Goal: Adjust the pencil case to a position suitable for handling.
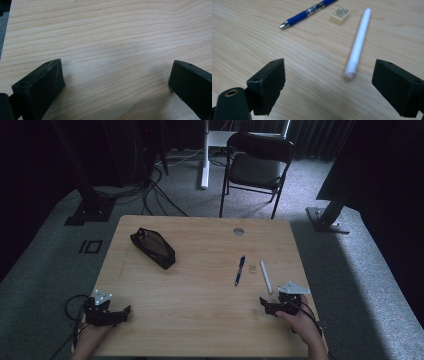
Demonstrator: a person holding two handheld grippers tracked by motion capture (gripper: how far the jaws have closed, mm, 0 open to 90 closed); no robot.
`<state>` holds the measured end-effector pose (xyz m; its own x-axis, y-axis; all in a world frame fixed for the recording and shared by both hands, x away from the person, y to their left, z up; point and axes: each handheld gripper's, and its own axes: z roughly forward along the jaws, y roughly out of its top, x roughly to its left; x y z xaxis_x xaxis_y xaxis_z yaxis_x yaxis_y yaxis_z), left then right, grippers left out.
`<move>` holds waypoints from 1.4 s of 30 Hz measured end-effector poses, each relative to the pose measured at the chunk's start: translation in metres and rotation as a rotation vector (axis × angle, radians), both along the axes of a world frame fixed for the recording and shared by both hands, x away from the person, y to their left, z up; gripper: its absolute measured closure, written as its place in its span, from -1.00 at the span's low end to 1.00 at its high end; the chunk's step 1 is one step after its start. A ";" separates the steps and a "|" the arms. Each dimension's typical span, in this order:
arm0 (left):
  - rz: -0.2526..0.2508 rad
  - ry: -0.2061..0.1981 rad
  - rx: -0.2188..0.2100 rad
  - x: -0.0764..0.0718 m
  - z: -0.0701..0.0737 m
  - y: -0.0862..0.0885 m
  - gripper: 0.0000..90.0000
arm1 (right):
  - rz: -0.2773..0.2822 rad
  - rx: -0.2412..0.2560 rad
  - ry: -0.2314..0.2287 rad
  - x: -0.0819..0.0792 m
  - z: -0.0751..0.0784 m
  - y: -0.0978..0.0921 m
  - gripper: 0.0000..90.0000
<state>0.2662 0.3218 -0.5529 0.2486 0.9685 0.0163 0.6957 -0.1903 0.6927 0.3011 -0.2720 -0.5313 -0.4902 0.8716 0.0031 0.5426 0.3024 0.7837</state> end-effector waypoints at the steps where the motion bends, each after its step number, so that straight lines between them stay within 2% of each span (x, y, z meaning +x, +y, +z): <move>1: 0.000 0.000 0.000 0.000 0.000 0.000 -0.99 | 0.000 0.000 0.000 0.000 0.000 0.000 -0.75; 5: 0.000 0.000 0.000 0.000 0.000 0.000 -0.99 | 0.007 -0.011 -0.009 0.005 0.002 0.008 -0.75; 28: 0.000 0.000 0.000 0.000 0.000 0.000 -0.99 | 0.087 0.038 -0.025 0.023 0.009 0.056 -0.75; 42: 0.000 0.000 0.000 0.000 0.000 0.000 -0.99 | 0.131 0.049 -0.033 0.030 0.011 0.081 -0.75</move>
